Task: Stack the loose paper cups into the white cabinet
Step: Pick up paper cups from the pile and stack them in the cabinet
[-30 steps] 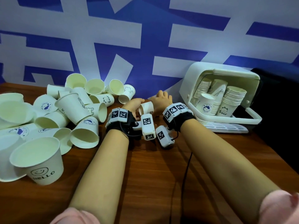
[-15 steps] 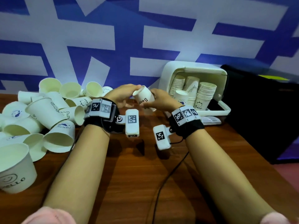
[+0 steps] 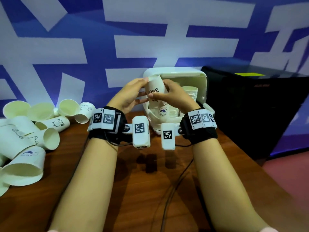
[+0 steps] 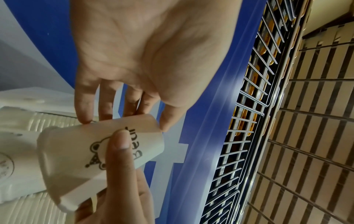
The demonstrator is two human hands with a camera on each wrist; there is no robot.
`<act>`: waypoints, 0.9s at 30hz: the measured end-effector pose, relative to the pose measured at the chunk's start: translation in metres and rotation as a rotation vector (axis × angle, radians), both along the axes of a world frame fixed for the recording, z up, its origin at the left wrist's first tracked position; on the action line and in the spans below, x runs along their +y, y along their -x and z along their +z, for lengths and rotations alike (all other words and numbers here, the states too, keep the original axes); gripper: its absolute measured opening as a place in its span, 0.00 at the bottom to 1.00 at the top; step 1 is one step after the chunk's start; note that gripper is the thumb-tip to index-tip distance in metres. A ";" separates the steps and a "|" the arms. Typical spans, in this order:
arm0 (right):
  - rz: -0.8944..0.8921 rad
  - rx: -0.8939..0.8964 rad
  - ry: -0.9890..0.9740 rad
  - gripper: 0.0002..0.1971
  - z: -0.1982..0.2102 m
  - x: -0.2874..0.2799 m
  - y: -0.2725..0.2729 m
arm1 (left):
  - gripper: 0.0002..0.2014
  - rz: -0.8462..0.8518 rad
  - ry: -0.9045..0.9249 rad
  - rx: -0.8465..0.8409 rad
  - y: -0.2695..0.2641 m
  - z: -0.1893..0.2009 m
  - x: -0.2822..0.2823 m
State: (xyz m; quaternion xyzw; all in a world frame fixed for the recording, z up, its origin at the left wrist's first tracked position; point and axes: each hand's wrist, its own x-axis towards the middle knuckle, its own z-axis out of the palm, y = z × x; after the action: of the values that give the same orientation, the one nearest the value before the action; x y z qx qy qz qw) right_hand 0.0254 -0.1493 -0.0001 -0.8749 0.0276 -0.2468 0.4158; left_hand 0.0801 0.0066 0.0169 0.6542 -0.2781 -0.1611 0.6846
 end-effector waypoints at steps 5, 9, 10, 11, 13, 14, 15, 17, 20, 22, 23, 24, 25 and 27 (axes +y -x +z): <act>-0.020 -0.087 -0.030 0.32 0.002 -0.018 0.003 | 0.13 -0.021 0.057 -0.019 0.002 -0.002 -0.023; -0.066 -0.125 0.099 0.33 0.005 -0.028 0.008 | 0.12 -0.043 0.087 -0.051 0.000 -0.004 -0.037; -0.068 -0.142 0.116 0.33 0.005 -0.030 0.009 | 0.11 -0.045 0.085 -0.077 -0.001 -0.005 -0.039; -0.067 -0.156 0.126 0.34 0.004 -0.032 0.009 | 0.11 -0.047 0.081 -0.110 -0.003 -0.005 -0.041; -0.055 -0.170 0.112 0.35 0.002 -0.035 0.011 | 0.11 -0.058 0.072 -0.175 -0.007 -0.005 -0.043; -0.050 -0.176 0.103 0.35 0.002 -0.035 0.010 | 0.11 -0.067 0.068 -0.199 -0.009 -0.006 -0.043; -0.050 -0.184 0.099 0.35 0.001 -0.036 0.010 | 0.12 -0.077 0.066 -0.219 -0.011 -0.008 -0.044; -0.054 -0.205 0.095 0.35 -0.001 -0.037 0.008 | 0.13 -0.091 0.072 -0.253 -0.013 -0.011 -0.045; -0.051 -0.246 0.064 0.33 -0.004 -0.036 0.005 | 0.16 -0.094 0.075 -0.314 -0.014 -0.016 -0.047; -0.047 -0.269 0.029 0.32 -0.007 -0.035 0.002 | 0.18 -0.091 0.071 -0.337 -0.014 -0.018 -0.047; -0.046 -0.278 0.013 0.32 -0.009 -0.034 0.001 | 0.19 -0.086 0.074 -0.345 -0.015 -0.020 -0.047; -0.040 -0.287 -0.003 0.32 -0.011 -0.033 -0.001 | 0.20 -0.080 0.084 -0.349 -0.017 -0.022 -0.048; -0.034 -0.296 -0.020 0.33 -0.013 -0.031 -0.003 | 0.20 -0.074 0.095 -0.350 -0.019 -0.024 -0.048; -0.027 -0.307 -0.061 0.34 -0.019 -0.028 -0.009 | 0.21 -0.063 0.107 -0.360 -0.024 -0.028 -0.048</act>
State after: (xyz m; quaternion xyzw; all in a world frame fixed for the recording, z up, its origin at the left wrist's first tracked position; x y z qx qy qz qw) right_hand 0.0342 -0.1768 -0.0196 -0.8134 -0.0172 -0.3822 0.4383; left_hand 0.1042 -0.0417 -0.0110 0.6260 -0.4247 -0.0475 0.6524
